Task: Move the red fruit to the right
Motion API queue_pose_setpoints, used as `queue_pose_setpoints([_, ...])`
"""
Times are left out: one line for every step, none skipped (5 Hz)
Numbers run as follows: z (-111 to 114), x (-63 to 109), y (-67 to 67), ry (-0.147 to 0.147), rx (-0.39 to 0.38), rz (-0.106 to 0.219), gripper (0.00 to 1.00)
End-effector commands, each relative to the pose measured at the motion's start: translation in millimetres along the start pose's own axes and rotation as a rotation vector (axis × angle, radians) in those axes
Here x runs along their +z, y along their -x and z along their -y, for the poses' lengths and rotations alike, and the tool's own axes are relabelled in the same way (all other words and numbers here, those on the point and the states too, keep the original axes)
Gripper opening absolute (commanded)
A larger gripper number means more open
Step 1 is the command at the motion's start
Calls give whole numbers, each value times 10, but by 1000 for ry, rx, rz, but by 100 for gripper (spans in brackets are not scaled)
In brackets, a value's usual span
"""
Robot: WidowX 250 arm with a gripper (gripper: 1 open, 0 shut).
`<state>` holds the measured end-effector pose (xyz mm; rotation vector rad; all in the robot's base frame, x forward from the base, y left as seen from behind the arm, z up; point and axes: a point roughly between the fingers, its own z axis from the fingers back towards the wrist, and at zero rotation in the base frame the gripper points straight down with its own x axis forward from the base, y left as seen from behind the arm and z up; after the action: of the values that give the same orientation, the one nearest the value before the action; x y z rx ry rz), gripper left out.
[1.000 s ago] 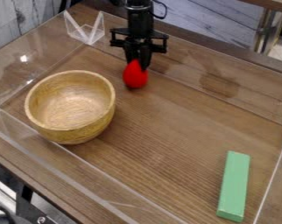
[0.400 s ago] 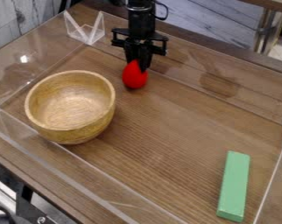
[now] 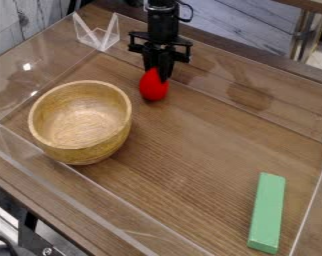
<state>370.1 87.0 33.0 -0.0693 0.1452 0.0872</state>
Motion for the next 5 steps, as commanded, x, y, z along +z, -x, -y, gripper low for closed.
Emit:
queue_pose_setpoints([-52, 26, -12, -8, -14, 24, 100])
queue_pose_setpoints([-146, -3, 9, 1, 4, 22, 0])
queue_pose_setpoints([-87, 236, 127, 30, 34, 64, 0])
queue_pose_setpoints([0, 462, 247, 64, 61, 101, 0])
queue_pose_setpoints([162, 665, 349, 97, 70, 134, 0])
